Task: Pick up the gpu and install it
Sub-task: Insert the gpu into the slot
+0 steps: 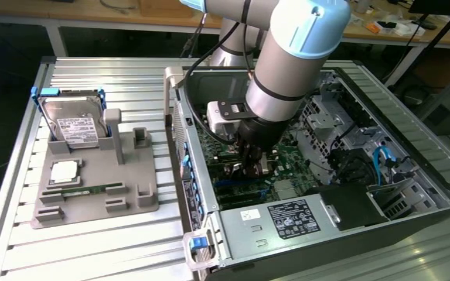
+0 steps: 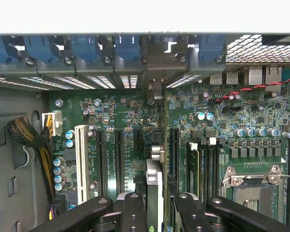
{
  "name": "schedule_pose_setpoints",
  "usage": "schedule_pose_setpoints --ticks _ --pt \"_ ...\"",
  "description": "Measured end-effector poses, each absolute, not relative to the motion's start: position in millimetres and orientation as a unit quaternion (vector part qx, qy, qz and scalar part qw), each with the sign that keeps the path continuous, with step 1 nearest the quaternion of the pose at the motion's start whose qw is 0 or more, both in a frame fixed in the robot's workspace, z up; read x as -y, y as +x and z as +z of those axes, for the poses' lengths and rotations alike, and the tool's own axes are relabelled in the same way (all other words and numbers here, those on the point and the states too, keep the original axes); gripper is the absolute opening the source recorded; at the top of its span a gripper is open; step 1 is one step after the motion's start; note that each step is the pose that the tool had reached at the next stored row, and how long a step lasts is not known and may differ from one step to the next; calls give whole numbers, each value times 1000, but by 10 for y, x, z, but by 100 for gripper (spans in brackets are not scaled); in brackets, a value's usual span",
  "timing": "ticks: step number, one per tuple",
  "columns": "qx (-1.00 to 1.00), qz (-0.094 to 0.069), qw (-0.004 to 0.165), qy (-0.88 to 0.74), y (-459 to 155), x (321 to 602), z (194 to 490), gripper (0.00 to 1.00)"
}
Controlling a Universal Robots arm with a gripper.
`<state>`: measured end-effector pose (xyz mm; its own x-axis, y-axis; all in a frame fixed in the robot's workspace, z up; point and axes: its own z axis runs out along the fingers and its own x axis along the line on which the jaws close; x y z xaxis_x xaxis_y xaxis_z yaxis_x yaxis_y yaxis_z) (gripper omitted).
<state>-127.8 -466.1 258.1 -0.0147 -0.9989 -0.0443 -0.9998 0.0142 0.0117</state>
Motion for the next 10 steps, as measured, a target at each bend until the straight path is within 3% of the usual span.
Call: schedule_pose_setpoints --ticks 10 --pt "-712 20 12 -702 -1278 4661 2559 27"
